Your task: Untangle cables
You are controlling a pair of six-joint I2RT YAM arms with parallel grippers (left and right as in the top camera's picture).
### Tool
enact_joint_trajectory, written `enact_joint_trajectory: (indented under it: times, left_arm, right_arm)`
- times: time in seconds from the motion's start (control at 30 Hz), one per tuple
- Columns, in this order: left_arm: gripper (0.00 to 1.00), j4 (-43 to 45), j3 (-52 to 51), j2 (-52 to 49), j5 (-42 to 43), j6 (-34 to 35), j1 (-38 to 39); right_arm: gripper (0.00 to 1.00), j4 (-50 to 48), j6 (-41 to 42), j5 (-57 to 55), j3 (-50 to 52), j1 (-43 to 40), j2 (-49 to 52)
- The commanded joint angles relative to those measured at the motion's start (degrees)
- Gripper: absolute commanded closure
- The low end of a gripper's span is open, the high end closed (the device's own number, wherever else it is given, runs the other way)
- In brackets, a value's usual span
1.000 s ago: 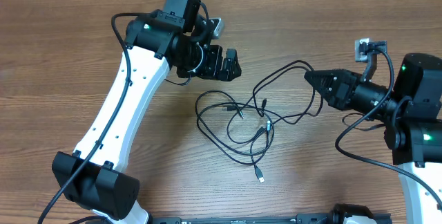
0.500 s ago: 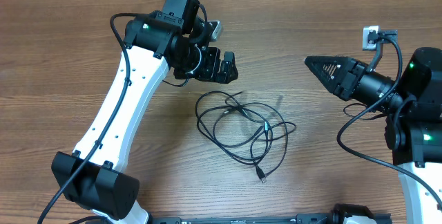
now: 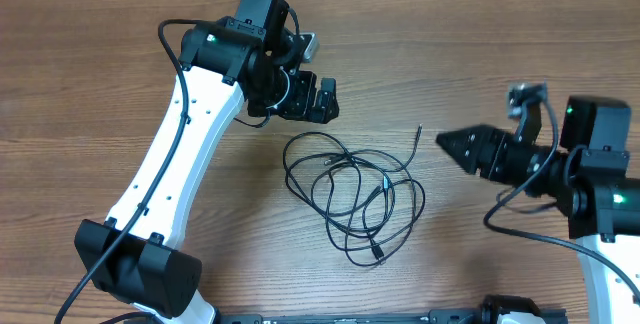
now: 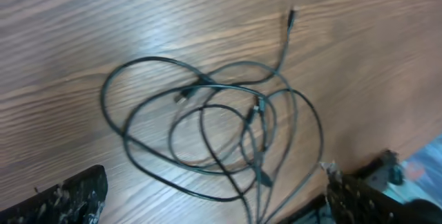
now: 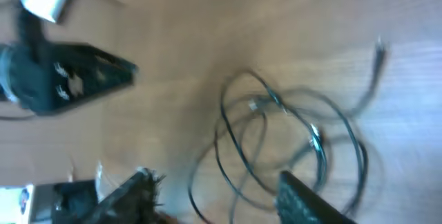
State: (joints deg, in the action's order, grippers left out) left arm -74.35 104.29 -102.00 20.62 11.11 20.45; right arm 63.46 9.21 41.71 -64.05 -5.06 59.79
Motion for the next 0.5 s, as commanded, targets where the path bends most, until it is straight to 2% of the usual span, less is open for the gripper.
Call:
enact_joint_trajectory:
  times: [0.0, 0.1, 0.23, 0.37, 0.47]
  left_arm:
    - [0.01, -0.1, 0.9, 1.4, -9.7, 7.5, 0.2]
    - [0.0, -0.1, 0.9, 1.4, -16.2, 13.5, 0.2]
    - [0.0, 0.0, 0.9, 1.4, -19.3, 13.8, 0.2]
    - [0.0, -0.2, 0.9, 1.4, -24.9, 16.1, -0.5]
    - [0.0, 0.4, 0.9, 1.4, -26.4, 17.2, -1.9]
  right_arm:
    - [0.35, 3.8, -13.6, -1.2, 0.0, 1.8, 0.1]
    - [0.25, 5.6, -17.1, -1.2, 0.3, 5.7, 0.1]
    - [0.19, 3.0, -15.8, -1.2, 1.4, 11.6, 0.7]
    - [0.2, -1.7, -10.5, -1.7, 3.8, 16.4, 3.1]
    - [0.25, -5.2, -7.2, -1.6, 5.3, 20.3, 6.6]
